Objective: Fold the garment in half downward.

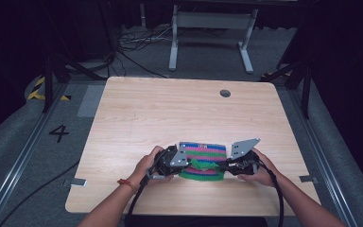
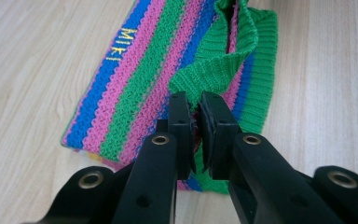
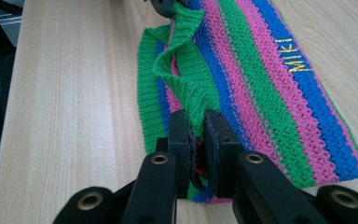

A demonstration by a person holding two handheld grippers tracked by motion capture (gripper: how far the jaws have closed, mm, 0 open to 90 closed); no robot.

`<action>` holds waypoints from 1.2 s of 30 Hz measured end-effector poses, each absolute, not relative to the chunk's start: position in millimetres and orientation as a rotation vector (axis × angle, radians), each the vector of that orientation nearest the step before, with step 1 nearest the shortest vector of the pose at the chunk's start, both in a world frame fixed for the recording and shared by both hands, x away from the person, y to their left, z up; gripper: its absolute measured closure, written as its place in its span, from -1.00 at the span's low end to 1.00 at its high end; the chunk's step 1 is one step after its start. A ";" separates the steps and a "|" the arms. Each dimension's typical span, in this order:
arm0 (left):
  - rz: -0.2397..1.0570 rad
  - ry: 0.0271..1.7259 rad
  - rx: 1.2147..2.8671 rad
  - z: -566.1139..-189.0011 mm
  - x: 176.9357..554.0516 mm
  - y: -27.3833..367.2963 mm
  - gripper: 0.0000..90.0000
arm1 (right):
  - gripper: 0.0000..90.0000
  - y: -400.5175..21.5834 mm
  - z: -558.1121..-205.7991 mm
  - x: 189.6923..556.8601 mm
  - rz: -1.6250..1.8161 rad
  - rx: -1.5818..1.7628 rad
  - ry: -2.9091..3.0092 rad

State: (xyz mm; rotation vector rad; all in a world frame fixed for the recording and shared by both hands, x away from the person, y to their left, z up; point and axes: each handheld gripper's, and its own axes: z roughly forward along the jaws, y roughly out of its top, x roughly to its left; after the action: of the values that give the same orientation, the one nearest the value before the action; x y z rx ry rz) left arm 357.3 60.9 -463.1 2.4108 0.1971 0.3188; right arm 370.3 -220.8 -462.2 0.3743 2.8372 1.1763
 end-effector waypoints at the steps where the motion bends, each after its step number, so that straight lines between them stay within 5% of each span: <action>1: 0.324 0.187 2.431 -464.8 354.7 61.0 0.83 | 0.80 -221.0 -465.4 367.7 1.175 0.371 2.850; 26: 0.338 0.433 2.269 -470.7 349.9 90.6 -0.12 | 0.24 -238.6 -468.6 353.8 1.167 0.521 2.724; 32: 0.310 0.442 2.269 -475.2 354.6 78.1 -0.25 | 0.02 -235.0 -472.1 356.8 1.167 0.566 2.686; 36: 0.306 0.444 2.307 -483.4 354.3 74.9 -0.33 | -0.30 -231.6 -479.4 358.9 1.129 0.630 2.642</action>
State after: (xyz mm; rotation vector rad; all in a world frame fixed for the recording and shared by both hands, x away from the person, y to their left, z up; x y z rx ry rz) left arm 354.3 74.9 -483.4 2.3074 0.4444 0.3056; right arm 358.9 -231.6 -479.4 0.6304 2.6423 1.1293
